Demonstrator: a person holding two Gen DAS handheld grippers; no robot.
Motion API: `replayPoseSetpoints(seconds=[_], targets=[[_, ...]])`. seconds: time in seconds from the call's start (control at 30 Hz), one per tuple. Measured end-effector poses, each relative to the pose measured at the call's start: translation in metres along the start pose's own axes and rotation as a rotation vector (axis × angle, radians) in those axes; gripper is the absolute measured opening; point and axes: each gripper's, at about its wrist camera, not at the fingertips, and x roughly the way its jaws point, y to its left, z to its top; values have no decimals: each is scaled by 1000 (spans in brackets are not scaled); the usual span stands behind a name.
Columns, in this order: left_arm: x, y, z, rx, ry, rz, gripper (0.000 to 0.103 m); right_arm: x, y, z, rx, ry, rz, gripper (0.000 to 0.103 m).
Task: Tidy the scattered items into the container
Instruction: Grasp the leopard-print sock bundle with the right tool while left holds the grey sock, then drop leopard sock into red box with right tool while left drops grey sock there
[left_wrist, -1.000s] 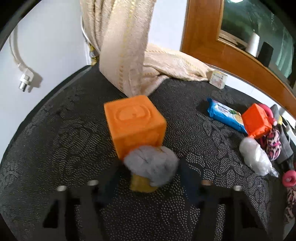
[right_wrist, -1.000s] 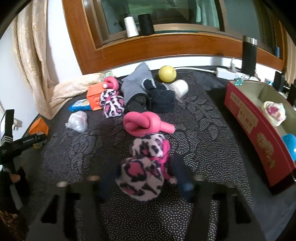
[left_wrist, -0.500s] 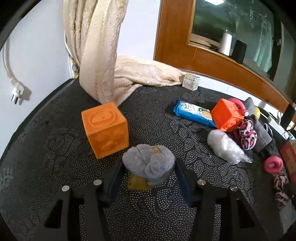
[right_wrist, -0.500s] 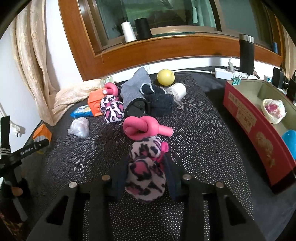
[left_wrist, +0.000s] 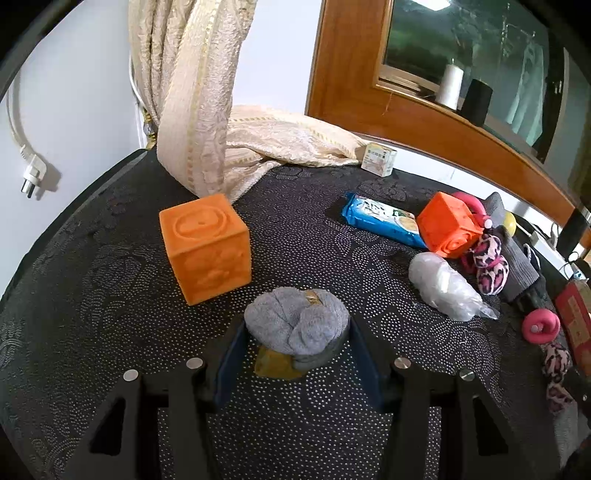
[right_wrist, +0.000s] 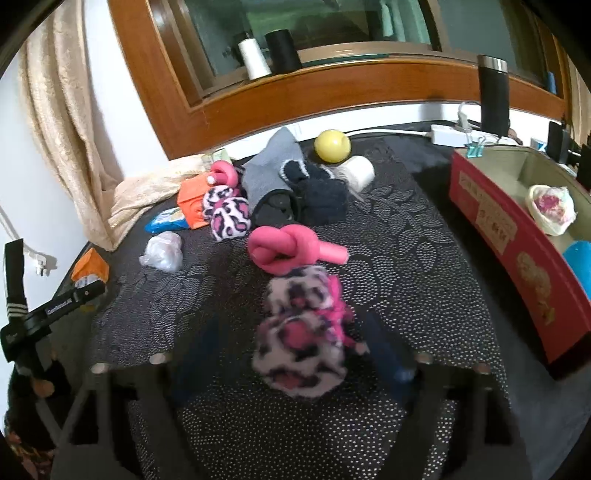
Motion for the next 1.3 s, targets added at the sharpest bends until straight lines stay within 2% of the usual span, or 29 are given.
replayPoseSetpoints(seconds=[0.1, 0.13, 0.2, 0.23, 0.33, 0.43, 0.57, 0.7, 0.9, 1.03, 1.3], targets=[[0, -1, 0, 0, -2, -7, 57, 5, 4, -1, -26, 11, -39, 83], [0, -1, 0, 0, -2, -9, 57, 7, 5, -2, -34, 24, -44, 79], [0, 0, -1, -1, -2, -11, 57, 16, 6, -2, -45, 72, -39, 54], [1, 0, -1, -1, -2, -11, 57, 18, 4, -2, -34, 81, -38, 48], [3, -1, 1, -2, -4, -11, 57, 16, -1, -3, -14, 76, -29, 43], [-1, -2, 0, -1, -6, -11, 57, 8, 1, -4, -24, 43, -11, 42], [-8, -7, -2, 3, -13, -15, 57, -9, 6, -6, -68, -17, -16, 42], [-15, -17, -5, 15, -15, -31, 57, -33, -2, -1, -60, -83, -35, 42], [-24, -46, -11, 50, -15, -79, 57, -68, -43, 14, 28, -180, -101, 42], [-33, -69, -12, 76, -23, -119, 57, -98, -87, 25, 121, -261, -183, 42], [-50, -119, -13, 135, -41, -175, 57, -125, -159, 34, 243, -326, -307, 42]])
